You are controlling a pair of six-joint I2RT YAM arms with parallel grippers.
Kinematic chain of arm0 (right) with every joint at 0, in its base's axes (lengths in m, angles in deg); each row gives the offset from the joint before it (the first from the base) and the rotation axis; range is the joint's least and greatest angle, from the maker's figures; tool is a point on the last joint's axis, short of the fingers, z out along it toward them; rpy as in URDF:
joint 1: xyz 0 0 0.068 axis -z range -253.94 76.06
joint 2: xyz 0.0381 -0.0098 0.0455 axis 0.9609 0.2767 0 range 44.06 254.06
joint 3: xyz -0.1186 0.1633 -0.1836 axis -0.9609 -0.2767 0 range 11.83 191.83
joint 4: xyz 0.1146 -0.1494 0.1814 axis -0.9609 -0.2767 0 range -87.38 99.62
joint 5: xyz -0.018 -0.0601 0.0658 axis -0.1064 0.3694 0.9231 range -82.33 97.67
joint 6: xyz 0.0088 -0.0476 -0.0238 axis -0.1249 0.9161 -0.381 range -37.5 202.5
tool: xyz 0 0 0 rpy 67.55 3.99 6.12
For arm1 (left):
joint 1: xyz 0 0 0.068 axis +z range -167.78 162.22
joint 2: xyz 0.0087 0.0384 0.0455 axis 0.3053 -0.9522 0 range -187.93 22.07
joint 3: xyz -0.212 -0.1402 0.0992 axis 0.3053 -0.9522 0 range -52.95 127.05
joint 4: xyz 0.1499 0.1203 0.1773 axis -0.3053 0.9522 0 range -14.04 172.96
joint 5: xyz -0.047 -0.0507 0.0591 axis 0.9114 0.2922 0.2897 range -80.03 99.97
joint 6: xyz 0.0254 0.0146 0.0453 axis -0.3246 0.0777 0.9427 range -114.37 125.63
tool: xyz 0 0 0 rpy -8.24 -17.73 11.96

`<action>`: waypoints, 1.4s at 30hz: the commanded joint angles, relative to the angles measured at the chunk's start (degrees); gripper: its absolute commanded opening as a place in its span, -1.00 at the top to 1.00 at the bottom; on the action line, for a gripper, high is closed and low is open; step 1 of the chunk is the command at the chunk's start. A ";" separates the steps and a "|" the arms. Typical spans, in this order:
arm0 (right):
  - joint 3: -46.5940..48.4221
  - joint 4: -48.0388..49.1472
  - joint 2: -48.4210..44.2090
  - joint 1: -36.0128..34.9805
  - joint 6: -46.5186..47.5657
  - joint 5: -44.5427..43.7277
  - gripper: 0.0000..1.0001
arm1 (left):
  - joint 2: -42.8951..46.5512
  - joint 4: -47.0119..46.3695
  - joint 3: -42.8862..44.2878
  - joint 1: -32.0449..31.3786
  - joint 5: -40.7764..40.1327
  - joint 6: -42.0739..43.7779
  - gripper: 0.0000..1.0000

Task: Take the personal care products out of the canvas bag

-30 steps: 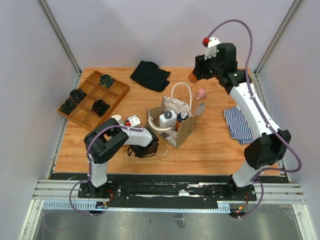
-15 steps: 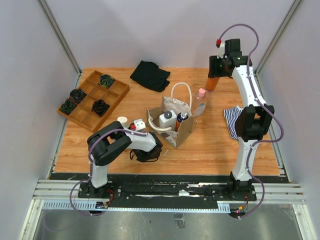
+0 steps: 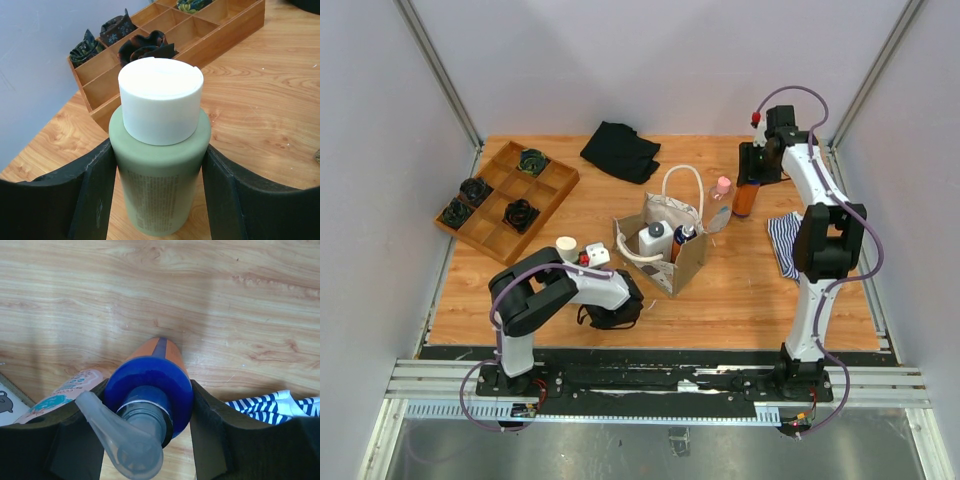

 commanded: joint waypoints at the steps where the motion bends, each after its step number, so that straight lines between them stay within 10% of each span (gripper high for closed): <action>1: -6.42 4.13 -3.37 0.19 -0.69 -0.33 0.90 | 1.75 -3.79 -0.61 -0.97 -4.60 -30.63 0.74; 4: -10.21 6.43 -5.71 0.13 -0.63 0.42 0.07 | 2.78 -3.86 -0.19 -1.11 -5.84 -29.93 0.74; 10: -14.56 7.86 -11.68 -0.05 -0.79 0.32 -0.97 | 5.47 -3.86 -1.14 -2.10 -5.83 -30.42 0.72; 22: -18.74 8.55 -22.08 -0.05 -0.70 0.72 -0.97 | 7.12 -4.29 -5.09 -3.45 -2.77 -37.25 0.47; 42: -17.70 5.93 -24.35 -3.12 1.04 2.57 -0.97 | 11.25 -3.77 -7.18 -6.90 0.09 -37.11 -0.99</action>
